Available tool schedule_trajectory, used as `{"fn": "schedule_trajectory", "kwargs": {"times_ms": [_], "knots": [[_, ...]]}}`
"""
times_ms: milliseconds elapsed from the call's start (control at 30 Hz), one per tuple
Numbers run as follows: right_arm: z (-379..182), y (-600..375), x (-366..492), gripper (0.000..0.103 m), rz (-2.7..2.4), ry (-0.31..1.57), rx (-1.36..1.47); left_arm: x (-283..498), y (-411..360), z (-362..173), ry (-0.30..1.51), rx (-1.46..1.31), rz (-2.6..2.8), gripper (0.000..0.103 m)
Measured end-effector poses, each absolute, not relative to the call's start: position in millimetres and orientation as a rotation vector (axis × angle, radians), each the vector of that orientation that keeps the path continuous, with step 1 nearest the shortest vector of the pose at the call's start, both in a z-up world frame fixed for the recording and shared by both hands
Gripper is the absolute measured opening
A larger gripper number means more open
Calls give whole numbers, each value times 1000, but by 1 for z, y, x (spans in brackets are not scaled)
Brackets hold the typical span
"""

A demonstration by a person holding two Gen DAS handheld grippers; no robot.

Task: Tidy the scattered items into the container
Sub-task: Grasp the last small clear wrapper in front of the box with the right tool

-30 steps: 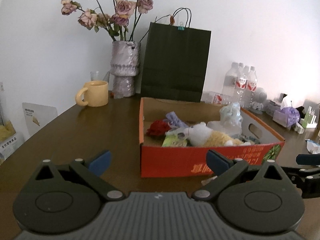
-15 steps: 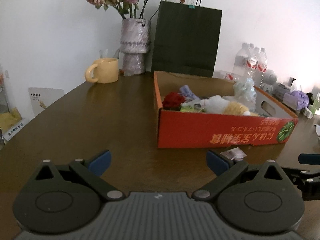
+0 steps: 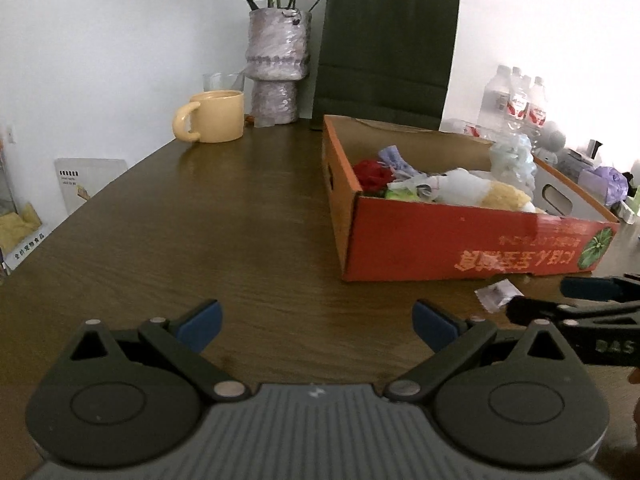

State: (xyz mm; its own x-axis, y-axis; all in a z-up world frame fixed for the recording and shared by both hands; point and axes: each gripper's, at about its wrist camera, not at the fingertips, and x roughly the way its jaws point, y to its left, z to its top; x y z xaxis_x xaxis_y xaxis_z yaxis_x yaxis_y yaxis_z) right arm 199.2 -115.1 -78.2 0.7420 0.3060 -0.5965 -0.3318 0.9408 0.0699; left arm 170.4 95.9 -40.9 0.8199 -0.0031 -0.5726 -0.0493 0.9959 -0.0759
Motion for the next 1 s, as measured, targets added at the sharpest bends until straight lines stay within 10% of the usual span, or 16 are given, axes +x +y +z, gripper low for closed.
{"fn": "schedule_trajectory", "kwargs": {"times_ms": [267,367,1000], "knots": [[-88,-94,217,64,328,664,-91,176,108,-41,606,-113,22,103],[-88,-94,213,41,342,650,-96,179,108,-44,605,-116,15,103],[-83,-110,177,23,406,636,-87,175,105,-46,623,-136,4,103]]}}
